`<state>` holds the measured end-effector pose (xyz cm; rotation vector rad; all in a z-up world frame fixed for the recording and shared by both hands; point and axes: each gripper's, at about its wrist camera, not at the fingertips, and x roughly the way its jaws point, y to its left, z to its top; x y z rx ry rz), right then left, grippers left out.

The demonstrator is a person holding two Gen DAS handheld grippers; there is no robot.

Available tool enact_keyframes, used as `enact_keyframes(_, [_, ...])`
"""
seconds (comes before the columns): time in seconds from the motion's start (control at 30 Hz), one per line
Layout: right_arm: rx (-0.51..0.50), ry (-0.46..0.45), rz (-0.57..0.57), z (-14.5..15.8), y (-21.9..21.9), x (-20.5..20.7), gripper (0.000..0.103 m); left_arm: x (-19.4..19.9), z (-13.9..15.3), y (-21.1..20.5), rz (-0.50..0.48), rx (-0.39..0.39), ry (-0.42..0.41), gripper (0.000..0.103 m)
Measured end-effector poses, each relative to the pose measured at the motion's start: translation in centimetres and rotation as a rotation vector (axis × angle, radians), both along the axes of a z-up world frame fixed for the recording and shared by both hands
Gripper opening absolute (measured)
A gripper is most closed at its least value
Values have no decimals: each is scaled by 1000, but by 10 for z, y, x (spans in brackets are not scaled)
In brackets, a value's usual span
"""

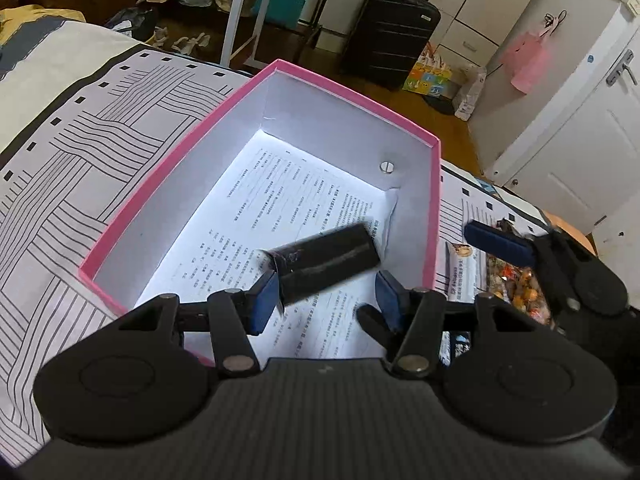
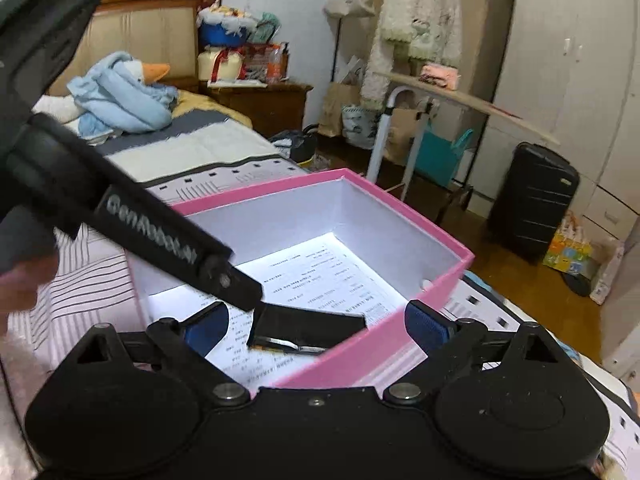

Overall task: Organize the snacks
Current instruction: 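Return the left gripper to the snacks and grasp a white wrapped bar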

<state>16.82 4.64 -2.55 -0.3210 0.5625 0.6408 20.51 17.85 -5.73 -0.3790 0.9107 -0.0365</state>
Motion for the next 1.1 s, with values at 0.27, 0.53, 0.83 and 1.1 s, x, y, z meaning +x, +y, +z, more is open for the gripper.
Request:
enact_keyframes(0.27, [27,28,-94,32,-62,-57,97,-31,49,-21,-135,60,-48,52])
enact_keyframes(0.53, [112,112,-205,50,-113,-79,97,-42,80,-86,-383,-31,-56,51])
enact_keyframes(0.83, [184,294,-382,-20,-153,-75,90,-36,36,-153,-495,7,-19,49])
enact_keyframes(1.1, [237,359,-521,-84,-157,-56,67,-20,-21,-168,-404,88,-61,46])
